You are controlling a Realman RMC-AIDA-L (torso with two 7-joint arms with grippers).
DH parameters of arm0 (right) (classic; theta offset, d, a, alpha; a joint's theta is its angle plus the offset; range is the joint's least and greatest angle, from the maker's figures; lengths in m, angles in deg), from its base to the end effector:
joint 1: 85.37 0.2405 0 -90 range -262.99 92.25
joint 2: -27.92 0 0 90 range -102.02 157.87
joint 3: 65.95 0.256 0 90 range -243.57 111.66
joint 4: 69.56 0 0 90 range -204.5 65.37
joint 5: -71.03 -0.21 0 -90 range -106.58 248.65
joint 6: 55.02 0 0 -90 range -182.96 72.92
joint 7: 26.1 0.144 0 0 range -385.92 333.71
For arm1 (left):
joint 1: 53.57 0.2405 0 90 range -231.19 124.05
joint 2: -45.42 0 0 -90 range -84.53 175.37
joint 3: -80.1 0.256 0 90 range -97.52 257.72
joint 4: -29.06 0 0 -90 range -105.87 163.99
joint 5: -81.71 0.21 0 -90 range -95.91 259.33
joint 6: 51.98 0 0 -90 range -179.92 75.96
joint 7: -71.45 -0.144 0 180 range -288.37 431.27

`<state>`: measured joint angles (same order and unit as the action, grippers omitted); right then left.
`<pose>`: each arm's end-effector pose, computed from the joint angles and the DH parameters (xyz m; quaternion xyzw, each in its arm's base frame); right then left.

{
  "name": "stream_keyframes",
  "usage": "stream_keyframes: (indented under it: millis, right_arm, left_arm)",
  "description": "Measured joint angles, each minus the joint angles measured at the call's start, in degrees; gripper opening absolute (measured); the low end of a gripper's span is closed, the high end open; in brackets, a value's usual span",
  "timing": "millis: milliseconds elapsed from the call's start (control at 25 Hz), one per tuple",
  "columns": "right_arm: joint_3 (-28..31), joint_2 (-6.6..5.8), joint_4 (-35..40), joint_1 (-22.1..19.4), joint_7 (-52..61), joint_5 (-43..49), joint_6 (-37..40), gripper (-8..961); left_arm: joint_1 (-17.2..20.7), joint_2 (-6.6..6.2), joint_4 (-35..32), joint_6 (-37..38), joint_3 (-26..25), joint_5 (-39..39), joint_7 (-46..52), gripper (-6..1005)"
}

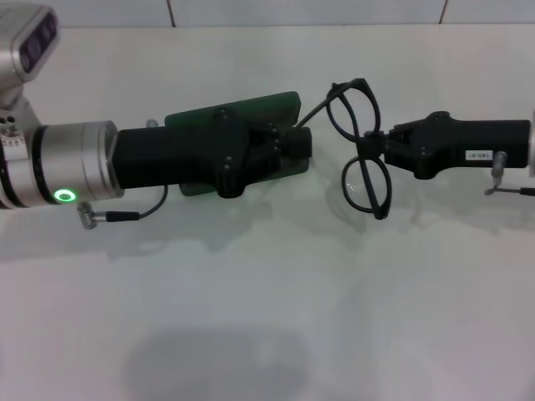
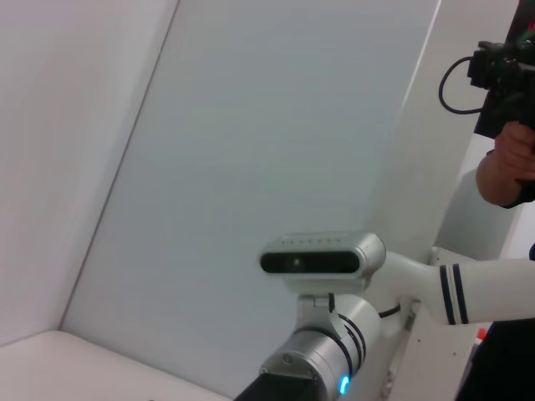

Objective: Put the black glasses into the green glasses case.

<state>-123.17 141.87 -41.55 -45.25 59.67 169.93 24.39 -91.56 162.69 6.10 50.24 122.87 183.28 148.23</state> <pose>0.2124 0.3789 -0.0144 -0.9389 0.2255 0.2418 0.0955 -0.2000 0.3226 -0.0121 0.9034 0.1775 0.3900 0.0154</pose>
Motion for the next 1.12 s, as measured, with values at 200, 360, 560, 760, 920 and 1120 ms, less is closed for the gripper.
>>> stream_keyframes:
  millis: [200,360,560,760,920,1120]
  right_arm:
    - [0.23,0.6,0.58,1.32,0.0,0.03,-0.31,151]
    - [0.53,0.97,1.28,1.6,0.0,-0.14,-0.42,154]
    - [0.61,1.47,2.47,2.21,0.01,-0.89,-0.51,157]
    - [0.59,1.5,2.49,2.95,0.12,-1.76,0.27,160]
    - [0.61,1.58,2.49,3.51,0.28,-1.78,1.37,162]
    - [0.24,1.8,2.48,4.03,0.29,-2.75,3.03,165]
  left_arm:
    - [-0.21,0.71,0.2,-0.42,0.24,1.22,0.59,36]
    - [-0.12,0.92,1.46,-1.44,0.52,1.34,0.52,37]
    - [-0.55,1.46,2.3,-2.21,1.96,1.39,0.41,39]
    - [-1.01,1.98,2.4,-2.5,2.23,1.43,0.37,41]
    - [-1.29,2.19,2.42,-3.18,2.53,1.44,0.46,43]
    - [-1.94,2.3,3.07,-4.24,3.7,1.45,0.54,45]
